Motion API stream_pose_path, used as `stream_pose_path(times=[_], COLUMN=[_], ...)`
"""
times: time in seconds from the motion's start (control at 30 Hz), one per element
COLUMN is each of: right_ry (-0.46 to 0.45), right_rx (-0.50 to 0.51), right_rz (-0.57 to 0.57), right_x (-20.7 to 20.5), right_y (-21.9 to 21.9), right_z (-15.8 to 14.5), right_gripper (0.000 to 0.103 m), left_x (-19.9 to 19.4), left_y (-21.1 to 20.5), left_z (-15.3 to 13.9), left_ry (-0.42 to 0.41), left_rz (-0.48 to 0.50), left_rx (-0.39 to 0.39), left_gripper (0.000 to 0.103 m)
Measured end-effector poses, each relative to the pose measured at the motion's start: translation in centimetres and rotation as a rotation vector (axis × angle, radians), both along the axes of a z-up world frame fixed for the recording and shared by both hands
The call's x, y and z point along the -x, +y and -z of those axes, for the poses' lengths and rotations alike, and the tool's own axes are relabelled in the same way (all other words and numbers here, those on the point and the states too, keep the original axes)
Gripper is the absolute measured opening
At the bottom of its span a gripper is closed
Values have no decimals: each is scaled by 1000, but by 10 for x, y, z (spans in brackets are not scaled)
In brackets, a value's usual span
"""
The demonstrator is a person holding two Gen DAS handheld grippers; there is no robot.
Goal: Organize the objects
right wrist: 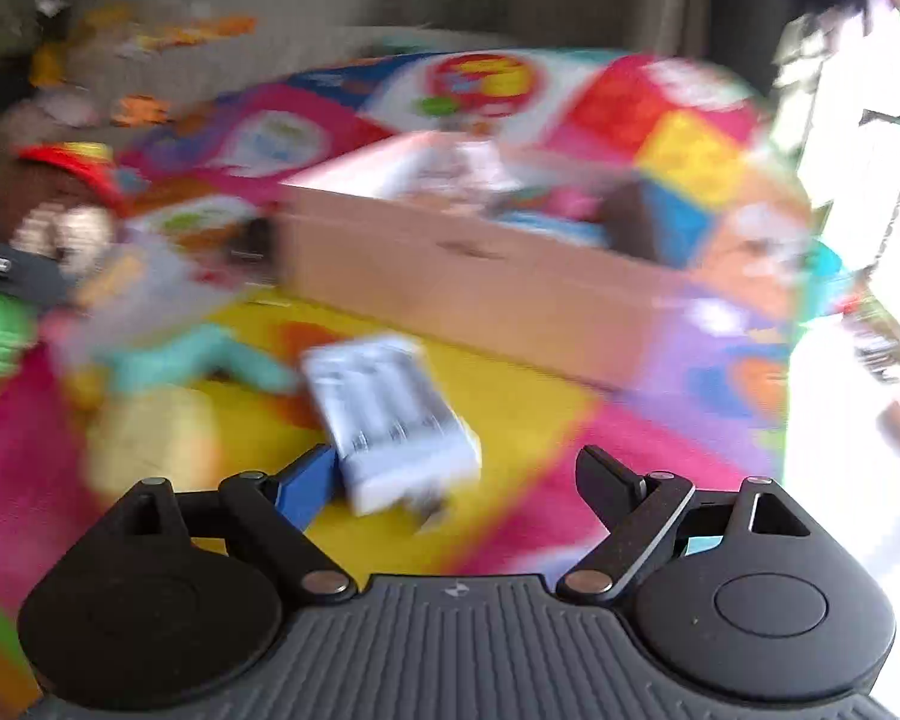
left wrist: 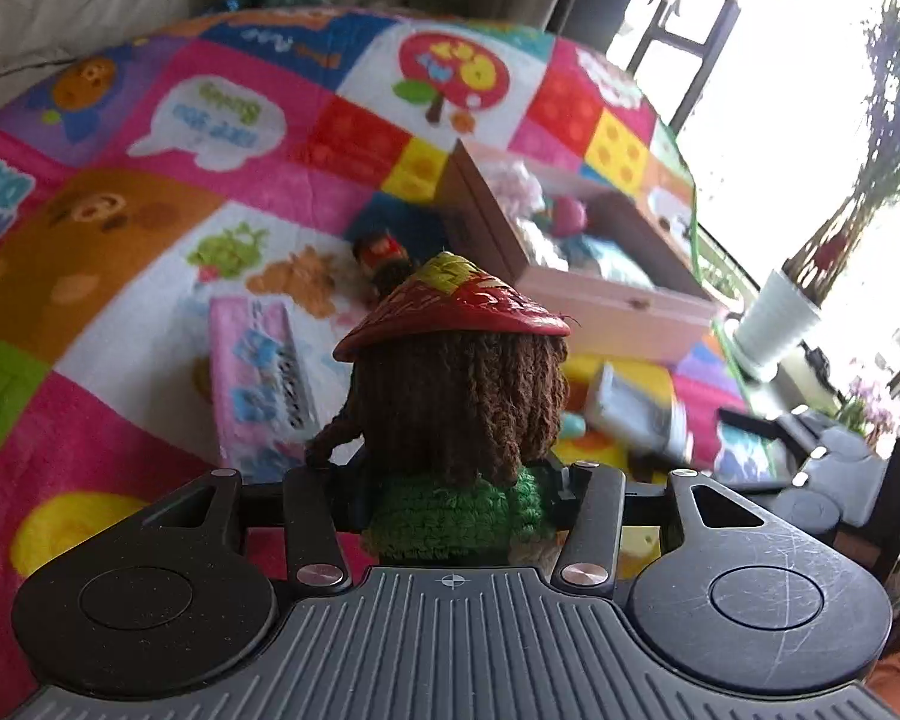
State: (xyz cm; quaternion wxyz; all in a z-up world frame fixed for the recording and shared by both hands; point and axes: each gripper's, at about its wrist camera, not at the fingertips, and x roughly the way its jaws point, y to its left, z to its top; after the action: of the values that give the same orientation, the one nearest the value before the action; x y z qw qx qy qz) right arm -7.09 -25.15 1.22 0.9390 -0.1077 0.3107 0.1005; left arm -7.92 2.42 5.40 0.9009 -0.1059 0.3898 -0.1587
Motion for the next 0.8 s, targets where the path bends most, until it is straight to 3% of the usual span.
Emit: stream_pose_path(times=[0.17,0.27,0.37,0.57,0.8], right_ry=[15,55,110,121,109], right_rx=[-123,-214,-271,-226,-120], right_rz=[63,38,95,73,24], right_x=[2,-4,-23,-44,-40], right_y=[-28,-24,-15,16,25], right_z=[-9,-10,-6,-2,-1], right_gripper=[86,87,92,95,93], left_x=[-4,-3,-2,-2,-3], left_y=[-20,-28,-28,-29,-29], left_z=[13,19,19,20,19], left_ry=[48,62,58,59,61], left_rz=[41,51,49,47,46], left_rx=[-37,-65,-74,-76,-68], left_gripper=[53,53,53,53,53])
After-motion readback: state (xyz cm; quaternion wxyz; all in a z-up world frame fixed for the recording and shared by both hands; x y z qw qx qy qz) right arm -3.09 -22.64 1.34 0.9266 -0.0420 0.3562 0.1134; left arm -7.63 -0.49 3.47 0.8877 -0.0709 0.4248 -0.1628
